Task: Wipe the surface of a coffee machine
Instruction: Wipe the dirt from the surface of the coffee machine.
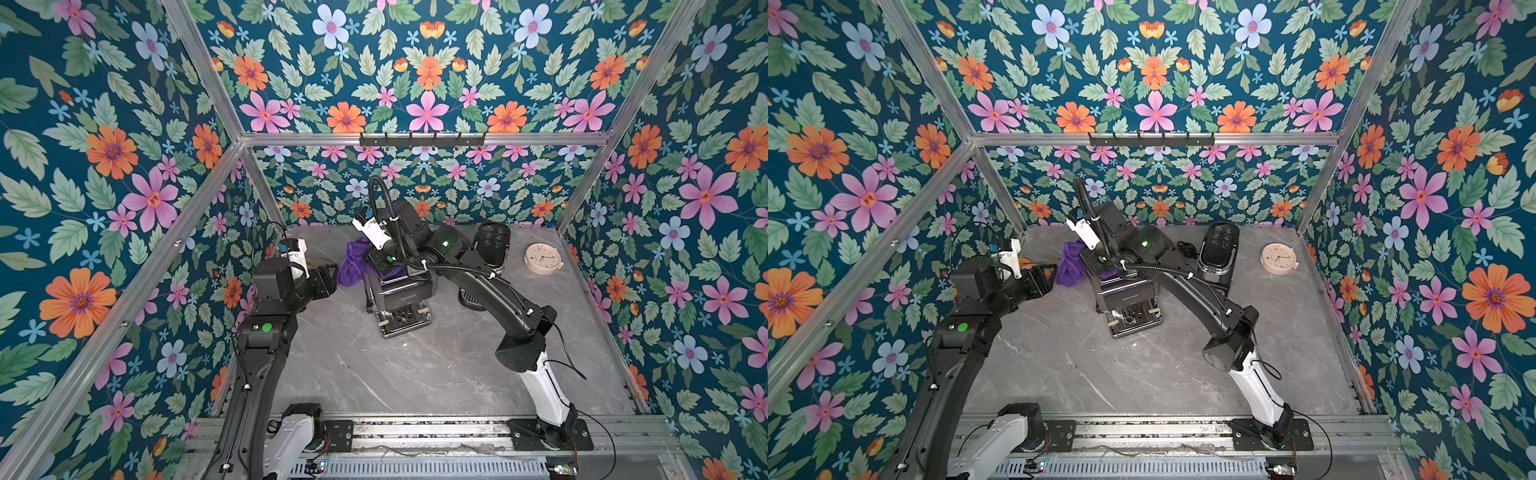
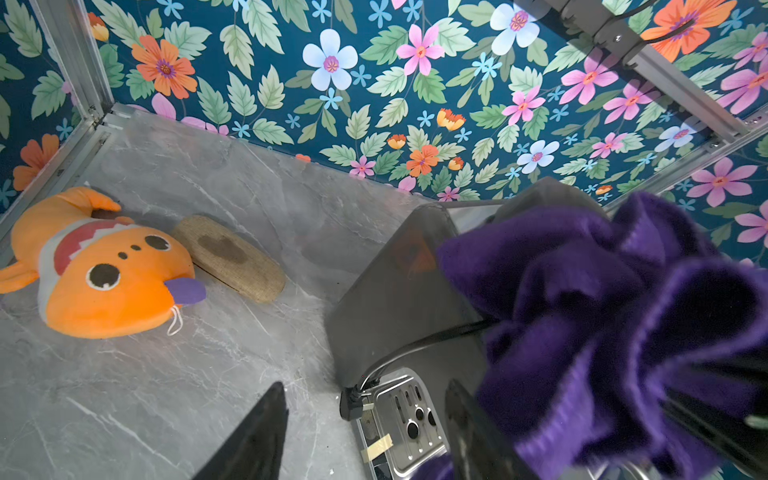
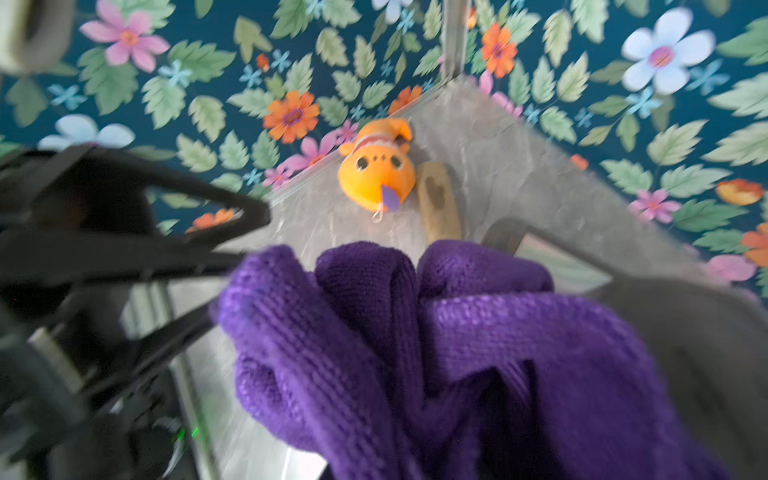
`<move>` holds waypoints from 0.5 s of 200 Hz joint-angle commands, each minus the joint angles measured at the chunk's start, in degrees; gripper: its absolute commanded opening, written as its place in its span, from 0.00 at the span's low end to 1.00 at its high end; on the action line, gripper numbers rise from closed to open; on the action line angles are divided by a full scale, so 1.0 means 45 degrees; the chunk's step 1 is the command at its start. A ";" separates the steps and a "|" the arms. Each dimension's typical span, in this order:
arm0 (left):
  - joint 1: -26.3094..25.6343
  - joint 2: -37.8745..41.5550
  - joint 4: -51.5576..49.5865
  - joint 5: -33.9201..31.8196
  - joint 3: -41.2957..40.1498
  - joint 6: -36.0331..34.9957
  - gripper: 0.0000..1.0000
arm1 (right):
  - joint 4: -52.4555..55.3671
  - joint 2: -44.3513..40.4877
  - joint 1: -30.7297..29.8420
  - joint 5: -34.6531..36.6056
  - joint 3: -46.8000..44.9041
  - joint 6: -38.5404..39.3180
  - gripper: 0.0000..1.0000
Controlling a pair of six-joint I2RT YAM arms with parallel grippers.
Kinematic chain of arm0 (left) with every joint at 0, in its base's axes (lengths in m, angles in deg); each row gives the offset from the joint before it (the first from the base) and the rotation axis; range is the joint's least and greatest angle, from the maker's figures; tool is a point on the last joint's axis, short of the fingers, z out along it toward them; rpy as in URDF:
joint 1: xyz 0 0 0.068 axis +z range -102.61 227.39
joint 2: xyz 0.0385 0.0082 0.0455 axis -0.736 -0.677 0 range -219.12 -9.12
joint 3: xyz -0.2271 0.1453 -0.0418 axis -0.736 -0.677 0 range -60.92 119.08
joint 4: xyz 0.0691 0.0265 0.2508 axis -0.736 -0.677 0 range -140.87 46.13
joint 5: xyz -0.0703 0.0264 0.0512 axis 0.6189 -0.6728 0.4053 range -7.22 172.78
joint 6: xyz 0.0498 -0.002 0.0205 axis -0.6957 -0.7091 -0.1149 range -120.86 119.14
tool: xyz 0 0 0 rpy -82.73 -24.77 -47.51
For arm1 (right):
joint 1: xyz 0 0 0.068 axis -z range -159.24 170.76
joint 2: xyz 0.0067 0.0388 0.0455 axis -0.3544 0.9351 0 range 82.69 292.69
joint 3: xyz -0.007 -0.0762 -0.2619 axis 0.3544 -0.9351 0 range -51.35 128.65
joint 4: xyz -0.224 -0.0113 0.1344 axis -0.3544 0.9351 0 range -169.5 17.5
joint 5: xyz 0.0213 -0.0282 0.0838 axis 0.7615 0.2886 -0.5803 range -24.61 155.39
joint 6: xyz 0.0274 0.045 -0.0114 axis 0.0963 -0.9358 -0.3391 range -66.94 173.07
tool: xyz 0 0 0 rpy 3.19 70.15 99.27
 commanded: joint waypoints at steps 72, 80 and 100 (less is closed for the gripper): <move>0.0004 0.0254 0.0734 -0.0960 -0.0261 0.0218 0.62 | -0.4175 0.1850 -0.0478 0.5735 0.1256 -0.0033 0.00; 0.0000 0.0246 0.0770 -0.0995 -0.0280 0.0255 0.62 | -0.4320 0.1934 -0.0479 0.5787 0.1342 -0.0089 0.00; -0.0006 0.0161 0.0865 -0.0986 -0.0251 0.0335 0.62 | -0.4611 0.2004 -0.0450 0.5893 0.1413 -0.0295 0.00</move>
